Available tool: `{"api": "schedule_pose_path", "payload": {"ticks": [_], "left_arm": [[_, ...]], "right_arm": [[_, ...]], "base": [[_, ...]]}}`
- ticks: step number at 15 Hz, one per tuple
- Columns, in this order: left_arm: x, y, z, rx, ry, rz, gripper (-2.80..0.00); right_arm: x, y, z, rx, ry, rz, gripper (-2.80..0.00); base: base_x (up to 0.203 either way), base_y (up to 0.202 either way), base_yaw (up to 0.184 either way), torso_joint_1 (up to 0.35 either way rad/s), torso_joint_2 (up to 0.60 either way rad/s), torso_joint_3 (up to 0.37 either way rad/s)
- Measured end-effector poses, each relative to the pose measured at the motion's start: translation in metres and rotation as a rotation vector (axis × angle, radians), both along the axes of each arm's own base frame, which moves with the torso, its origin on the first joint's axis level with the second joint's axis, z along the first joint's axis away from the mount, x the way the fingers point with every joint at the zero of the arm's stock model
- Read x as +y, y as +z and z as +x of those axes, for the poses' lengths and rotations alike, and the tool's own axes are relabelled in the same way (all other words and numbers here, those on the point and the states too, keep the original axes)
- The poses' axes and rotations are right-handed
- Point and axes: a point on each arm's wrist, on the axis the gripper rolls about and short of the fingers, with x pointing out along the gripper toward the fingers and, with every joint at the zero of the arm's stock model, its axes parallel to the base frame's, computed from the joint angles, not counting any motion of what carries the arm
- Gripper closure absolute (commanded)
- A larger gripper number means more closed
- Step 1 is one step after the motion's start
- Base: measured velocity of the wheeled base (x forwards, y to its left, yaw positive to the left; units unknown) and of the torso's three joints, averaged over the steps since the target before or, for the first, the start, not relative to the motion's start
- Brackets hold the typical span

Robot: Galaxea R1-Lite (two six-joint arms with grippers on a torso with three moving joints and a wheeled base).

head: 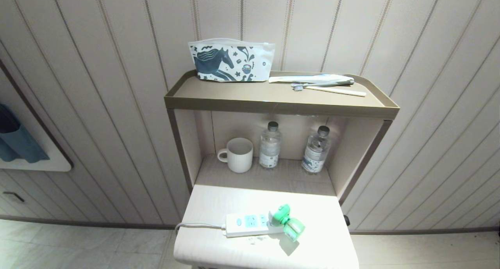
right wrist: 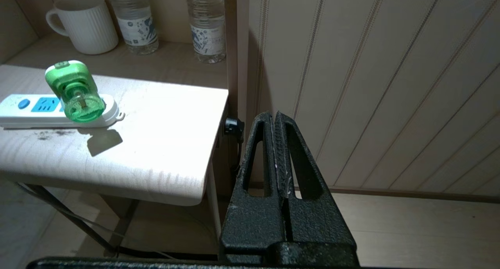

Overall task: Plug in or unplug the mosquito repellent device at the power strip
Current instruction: Hold the socket with your left hand and unplug it with your right hand

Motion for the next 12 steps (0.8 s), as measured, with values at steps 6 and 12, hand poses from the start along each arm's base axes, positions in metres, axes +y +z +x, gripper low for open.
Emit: {"api": "schedule_pose_path", "payload": {"ticks": [6,12], "left_arm": [[0.000,0.000,0.000,-0.003,-0.004,0.006,0.00],[0.000,0.000,0.000,-0.003,-0.003,0.006,0.00]], "right_arm": [[0.002,0.075,-0.031,-0.112,0.089,-0.023,0.00],[-0.001,0.246,-0.025,-0.212,0.264,0.045,0.00]], "base": [[0.000,0.000,0.000,0.000,0.00,0.000],[0.000,0.000,0.000,0.000,0.00,0.000]]}}
